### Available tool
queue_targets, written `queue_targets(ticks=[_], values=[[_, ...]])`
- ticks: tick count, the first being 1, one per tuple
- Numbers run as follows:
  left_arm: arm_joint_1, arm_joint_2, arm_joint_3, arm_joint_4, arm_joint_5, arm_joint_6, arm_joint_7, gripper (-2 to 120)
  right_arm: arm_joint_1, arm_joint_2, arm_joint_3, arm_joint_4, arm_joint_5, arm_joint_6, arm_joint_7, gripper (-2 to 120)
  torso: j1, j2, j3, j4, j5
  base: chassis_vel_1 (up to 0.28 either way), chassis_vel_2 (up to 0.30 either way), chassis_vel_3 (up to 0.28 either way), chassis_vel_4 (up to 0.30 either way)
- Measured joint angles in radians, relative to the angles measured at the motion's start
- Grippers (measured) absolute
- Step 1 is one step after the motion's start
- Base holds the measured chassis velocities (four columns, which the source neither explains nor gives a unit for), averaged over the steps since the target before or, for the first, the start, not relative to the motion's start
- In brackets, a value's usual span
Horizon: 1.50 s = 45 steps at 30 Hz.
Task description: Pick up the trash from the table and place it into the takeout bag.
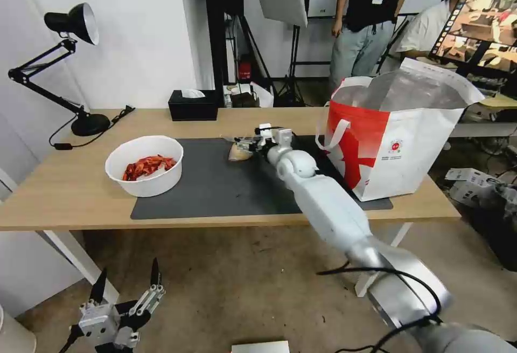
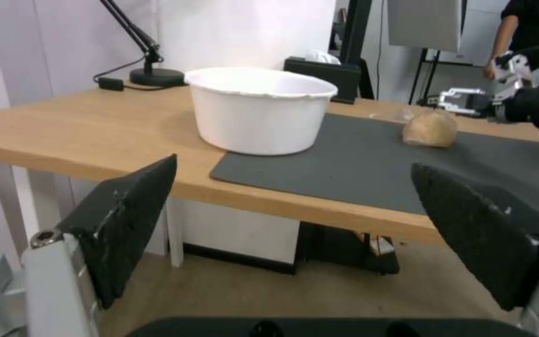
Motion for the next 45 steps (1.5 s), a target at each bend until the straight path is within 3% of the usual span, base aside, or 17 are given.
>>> queue_targets(ticks=[4,6,14,16,18,21,23,27,30,31,37,40,42,44,45], values=[[-0.002,-0.006,0.001,-0.007,0.000,0.005,0.000,100,0.046,0.039,0.002,-0.094,0.000,-0.012,0.008,97,0.000,0.000,0.000,0.0003,0.0001,0.000,0.000,0.000,0.000],[-0.006,-0.007,0.002,-0.010,0.000,0.006,-0.001,100,0.065,0.046,-0.001,-0.122,0.017,-0.034,0.010,86,0.000,0.000,0.000,0.0001,0.0000,0.000,0.000,0.000,0.000],[-0.018,-0.011,0.002,-0.019,-0.001,0.008,-0.005,100,0.072,0.045,-0.021,-0.126,0.054,-0.099,0.014,62,0.000,0.000,0.000,0.0000,0.0002,0.000,0.000,0.000,0.000],[-0.020,-0.011,0.002,-0.023,-0.003,0.009,-0.006,100,0.072,0.044,-0.031,-0.121,0.060,-0.113,0.019,50,0.000,0.000,0.000,0.0000,0.0002,0.000,0.000,0.000,0.000],[-0.020,-0.011,0.002,-0.024,-0.003,0.009,-0.006,100,0.072,0.044,-0.034,-0.118,0.060,-0.114,0.022,46,0.000,0.000,0.000,0.0000,0.0002,0.000,0.000,0.000,0.000],[-0.021,-0.011,0.001,-0.026,-0.004,0.010,-0.007,100,0.068,0.044,-0.038,-0.110,0.060,-0.115,0.031,32,0.000,0.000,0.000,0.0001,0.0002,0.000,0.000,0.000,0.000],[-0.021,-0.011,0.001,-0.026,-0.004,0.010,-0.007,100,0.067,0.044,-0.039,-0.108,0.060,-0.115,0.033,30,0.000,0.000,0.000,0.0000,0.0002,0.000,0.000,0.000,0.000],[-0.026,-0.008,0.002,-0.027,-0.004,0.011,-0.007,100,0.063,0.042,-0.039,-0.097,0.060,-0.113,0.052,11,0.000,0.000,0.000,0.0001,0.0002,0.000,0.000,0.000,0.000],[-0.027,-0.008,0.002,-0.029,-0.004,0.012,-0.007,100,0.061,0.041,-0.038,-0.087,0.060,-0.113,0.060,9,0.000,0.000,0.000,0.0000,0.0002,0.000,0.000,0.000,0.000],[-0.030,-0.006,0.003,-0.033,-0.004,0.015,-0.007,100,0.058,0.036,-0.038,-0.058,0.060,-0.113,0.080,4,0.000,0.000,0.000,0.0001,0.0002,0.000,0.000,0.000,0.000],[-0.040,0.000,0.005,-0.035,-0.004,0.018,-0.008,100,0.053,-0.017,-0.045,0.142,0.064,-0.115,0.136,4,0.000,0.000,0.000,0.0004,0.0002,0.000,0.000,0.000,0.000],[-0.049,0.010,0.015,-0.036,-0.004,0.022,-0.009,100,0.077,-0.097,-0.044,0.328,0.106,-0.159,0.204,4,0.000,0.000,0.000,0.0002,0.0003,0.000,0.000,0.000,0.000],[-0.051,0.011,0.016,-0.036,-0.004,0.023,-0.009,100,0.082,-0.109,-0.043,0.351,0.116,-0.167,0.215,4,0.000,0.000,0.000,0.0002,0.0003,0.000,0.000,0.000,0.000],[-0.060,0.018,0.028,-0.036,-0.004,0.029,-0.010,100,0.121,-0.211,-0.027,0.508,0.216,-0.237,0.308,4,0.000,0.000,0.000,0.0002,0.0004,0.000,0.000,0.000,0.000],[-0.060,0.018,0.028,-0.036,-0.004,0.029,-0.010,100,0.121,-0.211,-0.027,0.508,0.216,-0.237,0.308,4,0.000,0.000,0.000,0.0002,0.0004,0.000,0.000,0.000,0.000]])
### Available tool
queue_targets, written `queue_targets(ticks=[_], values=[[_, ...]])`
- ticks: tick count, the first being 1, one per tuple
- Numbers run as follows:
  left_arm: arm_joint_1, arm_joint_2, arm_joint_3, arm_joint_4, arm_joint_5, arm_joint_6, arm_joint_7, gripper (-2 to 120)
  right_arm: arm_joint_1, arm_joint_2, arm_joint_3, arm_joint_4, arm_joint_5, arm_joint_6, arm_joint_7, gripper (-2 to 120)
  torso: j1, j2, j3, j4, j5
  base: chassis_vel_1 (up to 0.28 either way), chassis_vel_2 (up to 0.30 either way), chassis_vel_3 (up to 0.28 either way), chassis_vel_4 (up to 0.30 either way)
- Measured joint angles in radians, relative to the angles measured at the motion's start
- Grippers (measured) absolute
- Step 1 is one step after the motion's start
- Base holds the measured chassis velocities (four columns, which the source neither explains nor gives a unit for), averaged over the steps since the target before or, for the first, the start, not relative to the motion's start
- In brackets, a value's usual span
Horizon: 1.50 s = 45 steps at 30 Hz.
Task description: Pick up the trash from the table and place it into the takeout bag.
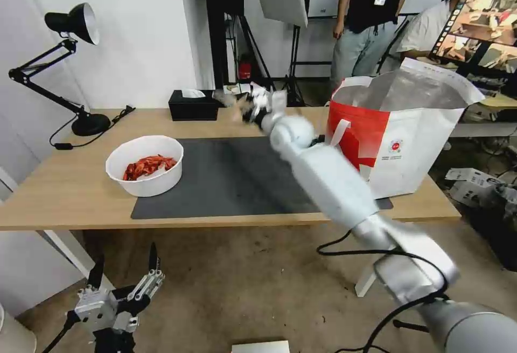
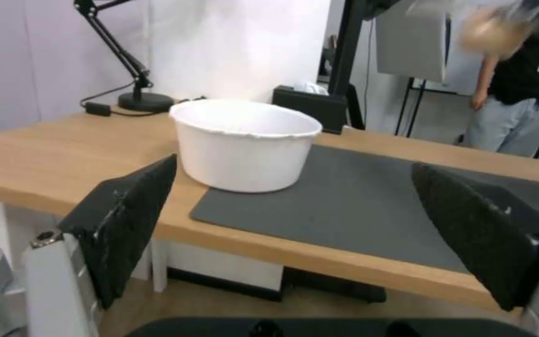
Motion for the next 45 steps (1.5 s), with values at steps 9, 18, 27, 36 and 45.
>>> queue_targets(ticks=[9,18,27,36,45], values=[[-0.030,0.028,0.022,0.014,-0.005,0.011,0.000,100,0.062,-0.370,0.067,0.215,0.262,-0.110,0.143,3,0.000,0.000,0.000,-0.0006,0.0004,0.000,0.000,0.000,0.000],[-0.053,0.050,0.029,0.020,-0.028,0.012,0.000,100,-0.095,-0.606,0.174,0.246,0.377,-0.122,0.194,3,0.000,0.000,0.000,-0.0003,0.0002,0.000,0.000,0.000,0.000],[-0.059,0.056,0.029,0.021,-0.031,0.015,0.000,100,-0.212,-0.617,0.232,0.295,0.377,-0.125,0.254,22,0.000,0.000,0.000,0.0001,-0.0002,0.000,0.000,0.000,0.000],[-0.055,0.050,0.029,0.008,-0.024,0.015,0.001,100,-0.247,-0.612,0.263,0.330,0.369,-0.122,0.266,53,0.000,0.000,0.000,0.0000,-0.0002,0.000,0.000,0.000,0.000],[-0.053,0.048,0.031,0.006,-0.016,0.015,0.002,100,-0.270,-0.612,0.289,0.354,0.366,-0.119,0.268,87,0.000,0.000,0.000,-0.0001,-0.0002,0.000,0.000,0.000,0.000]])
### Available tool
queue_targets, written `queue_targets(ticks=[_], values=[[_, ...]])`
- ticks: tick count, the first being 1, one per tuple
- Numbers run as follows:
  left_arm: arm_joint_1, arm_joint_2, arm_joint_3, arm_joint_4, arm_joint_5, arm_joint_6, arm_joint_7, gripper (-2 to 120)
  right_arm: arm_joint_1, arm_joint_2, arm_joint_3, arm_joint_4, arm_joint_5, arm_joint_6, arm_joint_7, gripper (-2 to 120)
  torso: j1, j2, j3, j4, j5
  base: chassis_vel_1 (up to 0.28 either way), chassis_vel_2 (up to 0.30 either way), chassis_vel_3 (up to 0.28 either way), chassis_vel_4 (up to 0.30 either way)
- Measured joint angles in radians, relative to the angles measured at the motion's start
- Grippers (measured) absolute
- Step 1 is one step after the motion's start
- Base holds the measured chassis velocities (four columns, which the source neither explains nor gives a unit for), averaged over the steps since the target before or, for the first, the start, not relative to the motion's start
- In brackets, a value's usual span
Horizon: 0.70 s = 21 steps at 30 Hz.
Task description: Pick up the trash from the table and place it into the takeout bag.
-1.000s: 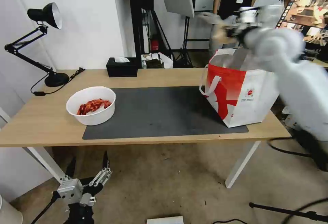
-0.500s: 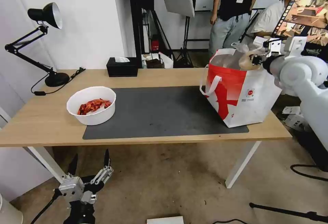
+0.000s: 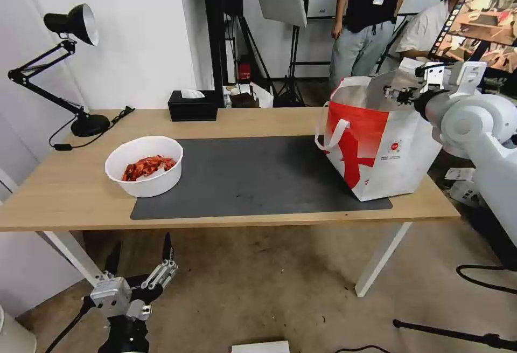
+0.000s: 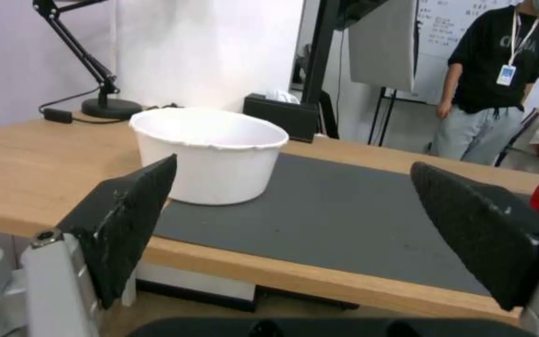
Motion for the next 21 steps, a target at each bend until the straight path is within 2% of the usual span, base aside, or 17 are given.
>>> queue_targets(ticks=[1,4,10,13,14,16,17,18,21], values=[[0.000,0.000,0.000,0.000,0.000,0.000,0.000,100,0.000,0.000,0.000,0.000,0.000,0.000,0.000,87,0.000,0.000,0.000,0.0000,0.0000,0.000,0.000,0.000,0.000],[-0.001,0.000,0.000,-0.003,0.001,0.000,0.000,100,-0.009,-0.003,0.014,0.026,0.000,0.001,0.002,99,0.000,0.000,0.000,0.0001,0.0000,0.000,0.000,0.000,0.000],[-0.009,0.000,-0.001,-0.004,-0.001,-0.004,-0.001,100,-0.062,-0.027,0.065,0.137,-0.007,0.030,-0.005,100,0.000,0.000,0.000,0.0003,-0.0001,0.000,0.000,0.000,0.000],[-0.013,-0.001,-0.002,-0.003,-0.003,-0.009,-0.003,100,-0.208,-0.085,0.159,0.322,-0.048,0.090,-0.057,100,0.000,0.000,0.000,-0.0003,0.0000,0.000,0.000,0.000,0.000],[-0.013,-0.001,-0.002,-0.003,-0.003,-0.009,-0.003,100,-0.208,-0.085,0.159,0.322,-0.048,0.090,-0.057,100,0.000,0.000,0.000,-0.0003,0.0000,0.000,0.000,0.000,0.000],[-0.016,-0.001,0.001,-0.002,-0.003,-0.009,-0.003,100,-0.280,-0.101,0.212,0.414,-0.050,0.107,-0.048,100,0.000,0.000,0.000,-0.0001,-0.0001,0.000,0.000,0.000,0.000],[-0.017,-0.001,0.003,-0.001,-0.003,-0.009,-0.003,100,-0.338,-0.104,0.254,0.472,-0.049,0.112,-0.036,100,0.000,0.000,0.000,0.0001,-0.0003,0.000,0.000,0.000,0.000],[-0.017,-0.001,0.003,-0.001,-0.003,-0.009,-0.003,100,-0.338,-0.104,0.254,0.472,-0.049,0.112,-0.036,100,0.000,0.000,0.000,0.0001,-0.0003,0.000,0.000,0.000,0.000],[-0.017,0.002,0.006,-0.002,-0.003,-0.012,-0.003,100,-0.537,-0.075,0.383,0.598,-0.061,0.121,-0.027,100,0.000,0.000,0.000,0.0000,-0.0002,0.000,0.000,0.000,0.000]])
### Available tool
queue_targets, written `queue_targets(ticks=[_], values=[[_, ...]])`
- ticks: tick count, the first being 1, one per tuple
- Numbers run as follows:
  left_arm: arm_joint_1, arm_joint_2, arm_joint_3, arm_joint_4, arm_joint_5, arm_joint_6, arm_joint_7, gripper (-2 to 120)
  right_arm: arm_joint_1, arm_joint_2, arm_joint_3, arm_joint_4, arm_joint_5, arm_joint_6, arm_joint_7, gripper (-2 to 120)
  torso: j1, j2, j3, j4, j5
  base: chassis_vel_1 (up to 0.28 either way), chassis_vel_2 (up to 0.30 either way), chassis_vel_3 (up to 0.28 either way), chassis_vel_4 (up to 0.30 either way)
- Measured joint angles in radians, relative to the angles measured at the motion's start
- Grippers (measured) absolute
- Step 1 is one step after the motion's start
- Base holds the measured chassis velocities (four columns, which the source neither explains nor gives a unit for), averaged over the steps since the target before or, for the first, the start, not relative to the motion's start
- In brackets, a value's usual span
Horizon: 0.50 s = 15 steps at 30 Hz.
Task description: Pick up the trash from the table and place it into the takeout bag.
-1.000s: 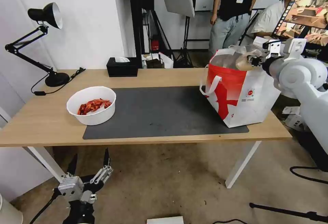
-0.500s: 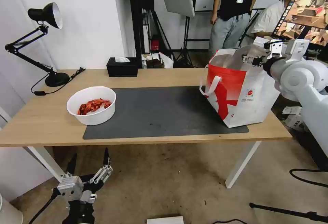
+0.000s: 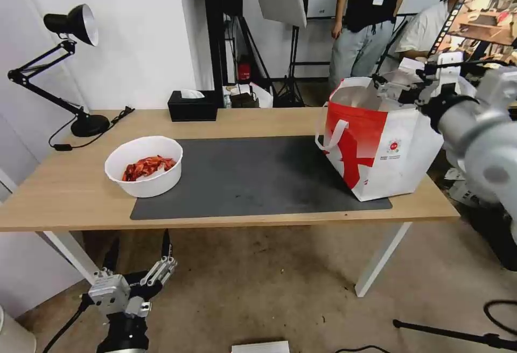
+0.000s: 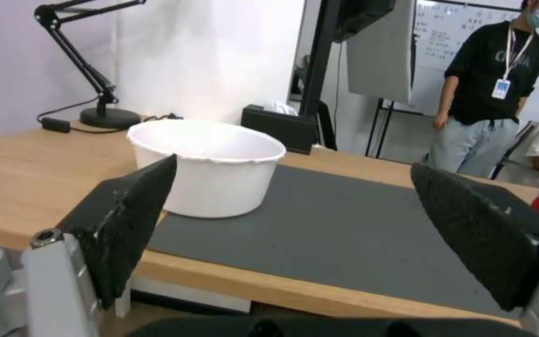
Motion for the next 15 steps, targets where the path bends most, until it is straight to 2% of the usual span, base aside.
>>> queue_targets(ticks=[1,3,4,7,8,12,13,15], values=[[0.000,0.000,0.000,0.000,0.000,0.000,0.000,100,0.000,0.000,0.000,0.000,0.000,0.000,0.000,100,0.000,0.000,0.000,0.0000,0.0000,0.000,0.000,0.000,0.000],[0.000,0.006,0.000,0.000,-0.001,-0.002,-0.001,100,-0.175,0.060,0.069,0.059,-0.074,0.024,-0.020,100,0.000,0.000,0.000,0.0002,0.0002,0.000,0.000,0.000,0.000],[0.000,0.006,0.000,0.000,-0.001,-0.002,-0.001,100,-0.175,0.060,0.069,0.059,-0.074,0.024,-0.020,100,0.000,0.000,0.000,0.0002,0.0002,0.000,0.000,0.000,0.000],[-0.004,0.015,0.001,0.002,-0.001,-0.003,-0.001,100,-0.453,0.195,0.151,0.112,-0.289,0.115,-0.157,100,0.000,0.000,0.000,-0.0002,0.0004,0.000,0.000,0.000,0.000],[-0.004,0.015,0.001,0.002,-0.001,-0.003,-0.001,100,-0.453,0.195,0.151,0.112,-0.289,0.115,-0.157,100,0.000,0.000,0.000,-0.0002,0.0004,0.000,0.000,0.000,0.000],[-0.010,0.021,0.005,0.012,0.000,-0.009,-0.001,100,-0.745,0.411,0.205,0.112,-0.603,0.321,-0.362,100,0.000,0.000,0.000,-0.0004,0.0002,0.000,0.000,0.000,0.000],[-0.010,0.021,0.005,0.012,0.000,-0.009,-0.001,100,-0.745,0.411,0.205,0.112,-0.603,0.321,-0.362,100,0.000,0.000,0.000,-0.0004,0.0002,0.000,0.000,0.000,0.000],[-0.013,0.028,0.006,0.021,0.007,-0.023,-0.001,100,-0.862,0.519,0.220,0.101,-0.716,0.450,-0.445,100,0.000,0.000,0.000,-0.0005,0.0002,0.000,0.000,0.000,0.000]])
